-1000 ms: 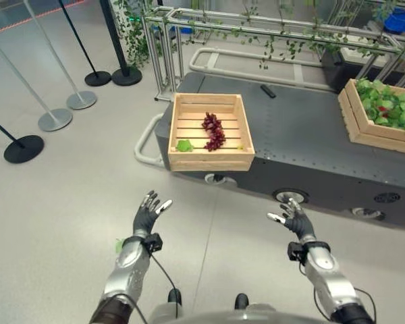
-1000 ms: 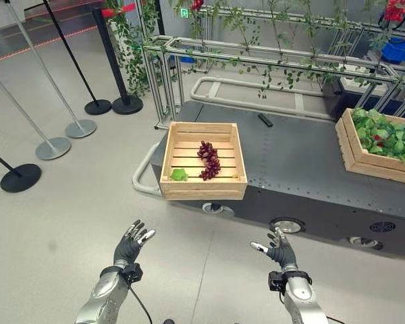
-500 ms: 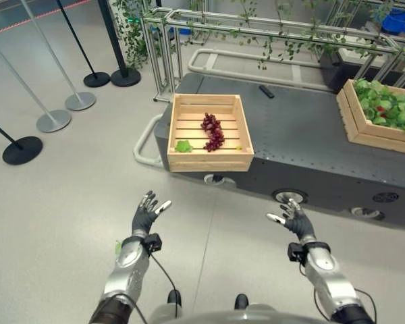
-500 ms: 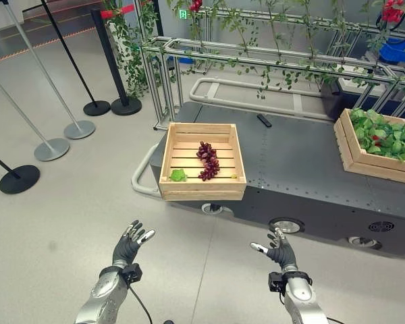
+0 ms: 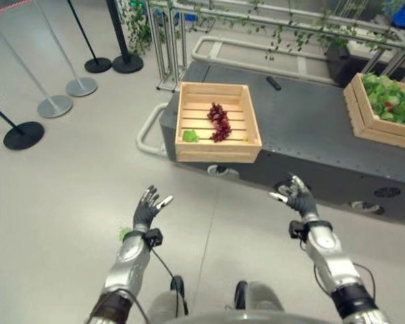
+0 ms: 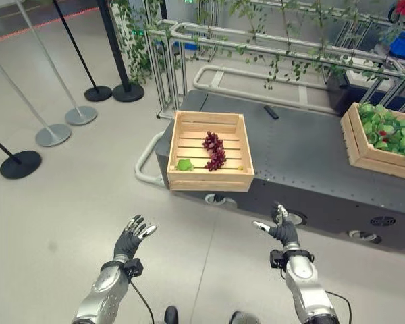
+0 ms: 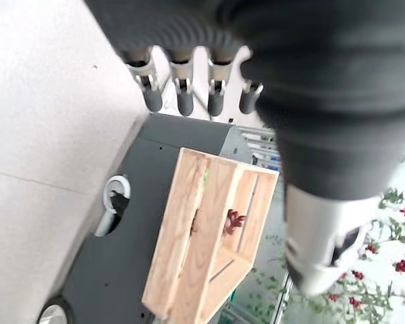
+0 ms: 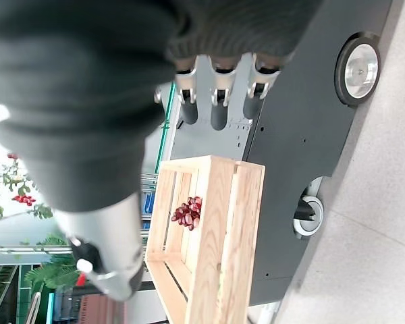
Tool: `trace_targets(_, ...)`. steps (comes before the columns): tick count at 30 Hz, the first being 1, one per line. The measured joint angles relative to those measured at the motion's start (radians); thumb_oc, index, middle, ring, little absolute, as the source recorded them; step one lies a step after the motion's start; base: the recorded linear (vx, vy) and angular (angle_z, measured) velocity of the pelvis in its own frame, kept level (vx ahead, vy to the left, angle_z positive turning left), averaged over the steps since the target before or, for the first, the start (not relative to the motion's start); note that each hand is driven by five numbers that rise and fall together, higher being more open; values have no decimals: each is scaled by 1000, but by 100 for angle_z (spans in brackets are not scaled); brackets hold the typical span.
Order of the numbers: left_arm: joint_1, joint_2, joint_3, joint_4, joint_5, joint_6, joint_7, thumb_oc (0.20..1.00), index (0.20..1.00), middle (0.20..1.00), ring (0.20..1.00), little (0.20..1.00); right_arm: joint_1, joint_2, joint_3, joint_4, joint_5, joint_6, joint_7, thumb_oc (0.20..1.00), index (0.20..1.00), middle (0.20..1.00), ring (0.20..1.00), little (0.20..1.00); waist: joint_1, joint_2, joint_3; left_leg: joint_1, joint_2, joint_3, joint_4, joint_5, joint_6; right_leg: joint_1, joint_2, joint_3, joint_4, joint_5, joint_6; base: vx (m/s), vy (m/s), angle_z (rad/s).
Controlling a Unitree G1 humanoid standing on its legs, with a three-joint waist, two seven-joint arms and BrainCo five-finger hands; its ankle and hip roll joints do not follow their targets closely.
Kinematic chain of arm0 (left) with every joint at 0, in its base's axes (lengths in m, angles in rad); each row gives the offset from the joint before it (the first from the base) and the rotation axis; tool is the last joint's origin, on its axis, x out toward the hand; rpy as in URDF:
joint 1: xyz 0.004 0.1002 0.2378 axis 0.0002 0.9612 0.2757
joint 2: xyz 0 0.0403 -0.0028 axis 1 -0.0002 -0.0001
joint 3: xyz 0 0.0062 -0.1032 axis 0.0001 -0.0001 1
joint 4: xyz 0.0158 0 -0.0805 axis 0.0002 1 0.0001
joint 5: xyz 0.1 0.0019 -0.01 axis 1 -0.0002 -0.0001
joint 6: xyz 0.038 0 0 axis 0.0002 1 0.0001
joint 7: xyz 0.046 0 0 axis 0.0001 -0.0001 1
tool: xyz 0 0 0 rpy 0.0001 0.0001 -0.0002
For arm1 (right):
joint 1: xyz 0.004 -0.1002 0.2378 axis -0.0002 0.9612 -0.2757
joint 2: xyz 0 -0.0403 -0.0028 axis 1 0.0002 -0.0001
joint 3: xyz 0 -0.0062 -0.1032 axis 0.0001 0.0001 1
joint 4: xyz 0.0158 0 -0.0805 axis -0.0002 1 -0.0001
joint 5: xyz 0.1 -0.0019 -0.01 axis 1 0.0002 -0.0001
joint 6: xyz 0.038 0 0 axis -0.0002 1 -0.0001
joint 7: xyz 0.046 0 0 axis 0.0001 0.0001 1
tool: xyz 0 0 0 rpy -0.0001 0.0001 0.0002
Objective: Pick up the fruits from the basket on one side to the basket on the other side
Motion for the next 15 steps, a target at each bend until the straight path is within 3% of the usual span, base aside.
trace_targets(2, 0, 7, 1, 0, 0, 1, 1, 1000, 1000, 1000, 1000, 1000, -28, -16, -11, -24, 0, 1, -13, 1000, 1000, 1000, 1000, 1000, -2, 12, 25, -6, -3, -22, -16, 13, 20, -7, 57, 46, -127, -76, 1, 154, -25, 7)
trace_targets(3, 0, 11, 0, 0, 0, 2, 0, 1000, 1000, 1000, 1000, 1000, -31, -17, -17, -43, 0, 1, -22, 1000, 1000, 1000, 1000, 1000, -4, 14, 31, -6, -14, -20, -24, 17, 25, -10, 58, 45, -160, -84, -4, 122, -84, 17)
trace_targets(5, -3, 12, -2, -6, 0, 1, -1, 1000, 1000, 1000, 1000, 1000, -37, -45, -20, -80, 1, -1, -27, 1000, 1000, 1000, 1000, 1000, -3, 17, 49, -2, -43, -21, -33, 22, 32, -10, 47, 45, -268, -88, -10, 118, -133, 14)
trace_targets(7, -24, 11, -1, -8, -1, 0, -1, 1000, 1000, 1000, 1000, 1000, -72, -88, -21, -77, 1, 0, -42, 1000, 1000, 1000, 1000, 1000, -10, 16, 76, -18, -67, -15, -46, 26, 38, -21, 16, 36, -441, -73, 14, 189, -139, 24)
trace_targets(9, -20, 17, 0, -7, -1, 0, -1, 1000, 1000, 1000, 1000, 1000, -84, -92, -21, -76, 1, 3, -43, 1000, 1000, 1000, 1000, 1000, -10, 12, 89, -15, -70, -19, -58, 27, 37, -25, 7, 37, -507, -64, 17, 149, -122, 26)
trace_targets(11, -20, 21, -12, -8, -1, 0, -4, 1000, 1000, 1000, 1000, 1000, -84, -92, -21, -72, 0, 4, -44, 1000, 1000, 1000, 1000, 1000, -17, 1, 90, -8, -73, -20, -64, 24, 14, 10, 5, 33, -536, -60, 15, 195, -145, 36)
trace_targets(13, -19, 18, -29, -17, -1, 0, -5, 1000, 1000, 1000, 1000, 1000, -117, -119, -19, -60, -1, 8, -44, 1000, 1000, 1000, 1000, 1000, -36, 9, 92, 4, -60, -49, -84, 15, -23, 10, 40, 81, -531, 45, -23, 274, -238, 45)
trace_targets(15, -16, 12, -29, -37, -2, -1, -6, 1000, 1000, 1000, 1000, 1000, -149, -133, -19, -58, -1, 20, -44, 1000, 1000, 1000, 1000, 1000, -44, 11, 92, 34, -32, -48, -101, 0, -56, 2, 64, 61, -498, 62, -45, 274, -213, 0)
